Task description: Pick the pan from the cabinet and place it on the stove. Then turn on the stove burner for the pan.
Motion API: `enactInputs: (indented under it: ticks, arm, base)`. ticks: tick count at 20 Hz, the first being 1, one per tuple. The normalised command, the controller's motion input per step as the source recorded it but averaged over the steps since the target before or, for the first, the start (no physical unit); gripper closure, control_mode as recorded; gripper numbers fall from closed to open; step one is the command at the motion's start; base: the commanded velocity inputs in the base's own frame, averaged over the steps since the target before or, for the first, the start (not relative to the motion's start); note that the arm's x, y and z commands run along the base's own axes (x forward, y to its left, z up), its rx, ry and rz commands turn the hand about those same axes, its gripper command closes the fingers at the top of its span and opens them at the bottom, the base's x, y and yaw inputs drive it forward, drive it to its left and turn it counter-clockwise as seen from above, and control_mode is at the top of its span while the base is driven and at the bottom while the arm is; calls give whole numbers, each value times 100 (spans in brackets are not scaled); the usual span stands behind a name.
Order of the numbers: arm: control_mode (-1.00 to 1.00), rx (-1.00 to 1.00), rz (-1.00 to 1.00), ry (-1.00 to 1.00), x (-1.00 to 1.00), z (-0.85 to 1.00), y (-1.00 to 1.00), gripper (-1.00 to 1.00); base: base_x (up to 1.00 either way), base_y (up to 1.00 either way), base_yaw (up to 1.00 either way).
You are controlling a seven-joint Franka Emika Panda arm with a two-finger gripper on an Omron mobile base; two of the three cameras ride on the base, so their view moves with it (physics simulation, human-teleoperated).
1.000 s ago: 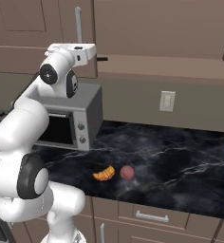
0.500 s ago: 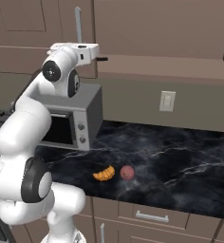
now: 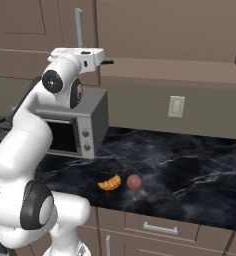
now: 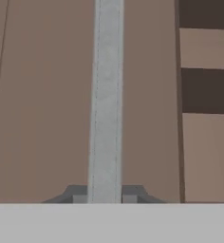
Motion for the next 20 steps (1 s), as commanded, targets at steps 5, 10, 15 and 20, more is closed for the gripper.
enactInputs:
  ticks: [5, 10, 15, 20]
  arm:
    - [-100, 0, 0, -6, -84, -10, 1, 100]
    - [-100, 0, 0, -3, -100, -14, 33, 100]
    - [-100, -1, 0, 0, -99, -15, 50, -100]
    - [-100, 0, 1, -9, -76, -3, 17, -100]
  base:
    - [0, 0, 0]
    - [0, 0, 0]
    - [0, 0, 0]
    - [0, 0, 0]
